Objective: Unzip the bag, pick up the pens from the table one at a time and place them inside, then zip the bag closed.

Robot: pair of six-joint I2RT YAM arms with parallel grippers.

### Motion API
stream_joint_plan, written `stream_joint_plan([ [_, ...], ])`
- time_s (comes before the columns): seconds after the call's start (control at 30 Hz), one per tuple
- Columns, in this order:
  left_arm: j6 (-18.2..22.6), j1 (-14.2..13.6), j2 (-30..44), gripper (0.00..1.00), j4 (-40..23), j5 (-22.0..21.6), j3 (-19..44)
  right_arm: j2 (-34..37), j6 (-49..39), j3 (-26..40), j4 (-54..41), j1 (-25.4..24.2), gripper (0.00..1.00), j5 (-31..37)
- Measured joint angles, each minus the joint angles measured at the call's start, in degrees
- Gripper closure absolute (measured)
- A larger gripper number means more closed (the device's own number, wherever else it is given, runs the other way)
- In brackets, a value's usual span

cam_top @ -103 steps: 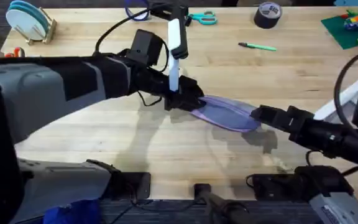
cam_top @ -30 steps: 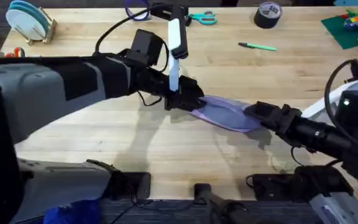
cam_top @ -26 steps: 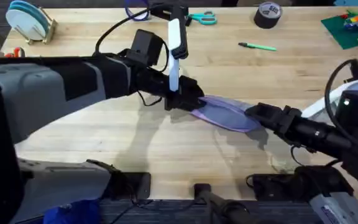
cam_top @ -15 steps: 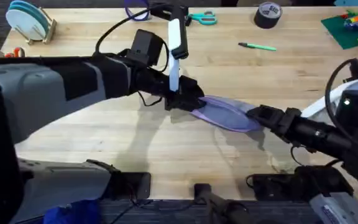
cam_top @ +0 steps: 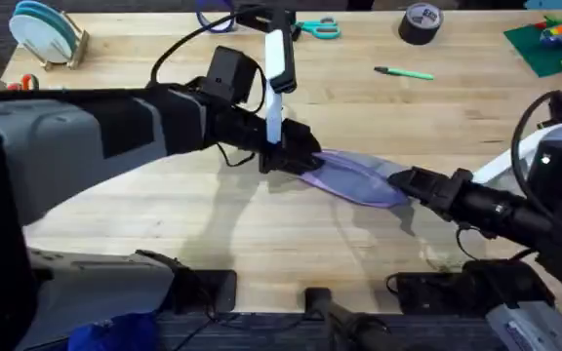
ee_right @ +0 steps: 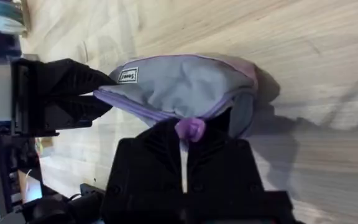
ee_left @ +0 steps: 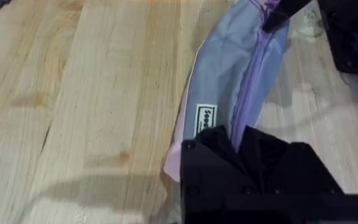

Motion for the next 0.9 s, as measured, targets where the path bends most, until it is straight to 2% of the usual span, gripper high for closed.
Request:
stream_joint_plan([
  [0.37,-0.01,0.24,0.01,0.957,0.2,-0.24,0.0,0.04,-0.26,0.22,3.25,0.0,0.97,-0.48],
  [0.9,-0.01,0.48,0.01,0.957,0.22,0.24,0.15,1.24,-0.9,5.77,2.29,0.0,0.97,-0.2],
])
